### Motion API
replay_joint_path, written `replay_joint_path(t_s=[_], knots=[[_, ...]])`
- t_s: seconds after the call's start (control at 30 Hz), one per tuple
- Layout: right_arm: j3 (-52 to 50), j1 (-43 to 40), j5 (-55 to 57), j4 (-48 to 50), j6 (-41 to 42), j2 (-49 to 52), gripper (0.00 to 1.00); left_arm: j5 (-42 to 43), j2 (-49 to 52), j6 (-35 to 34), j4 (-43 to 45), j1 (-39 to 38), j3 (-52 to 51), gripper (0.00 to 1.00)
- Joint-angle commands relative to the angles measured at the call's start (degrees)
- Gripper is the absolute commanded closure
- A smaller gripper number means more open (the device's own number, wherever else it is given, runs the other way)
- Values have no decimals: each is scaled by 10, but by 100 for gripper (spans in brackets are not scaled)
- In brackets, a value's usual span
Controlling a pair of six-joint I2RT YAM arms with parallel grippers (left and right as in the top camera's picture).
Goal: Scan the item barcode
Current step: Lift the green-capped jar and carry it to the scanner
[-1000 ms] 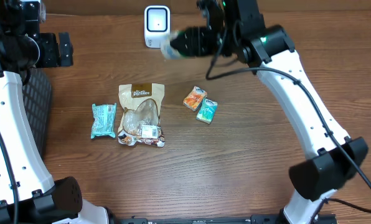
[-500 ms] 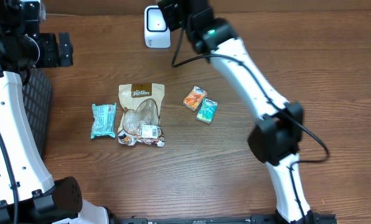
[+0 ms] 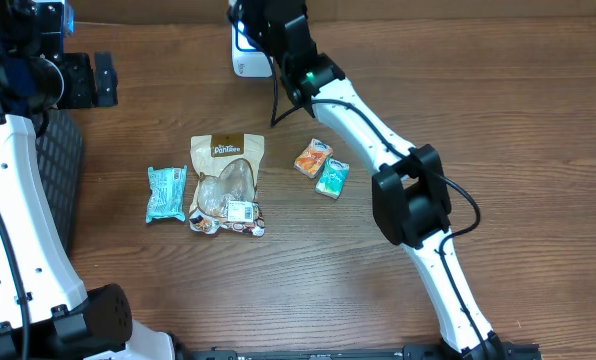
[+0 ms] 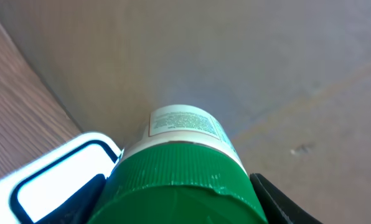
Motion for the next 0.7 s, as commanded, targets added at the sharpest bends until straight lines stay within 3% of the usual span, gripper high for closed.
replay_joint_path(t_s=[0.0, 0.67], knots=[[13, -1, -6, 27, -108, 21, 66, -2, -2, 12, 0, 1, 12, 1], [13, 1, -26, 50, -142, 23, 65, -2, -2, 12, 0, 1, 12, 0]])
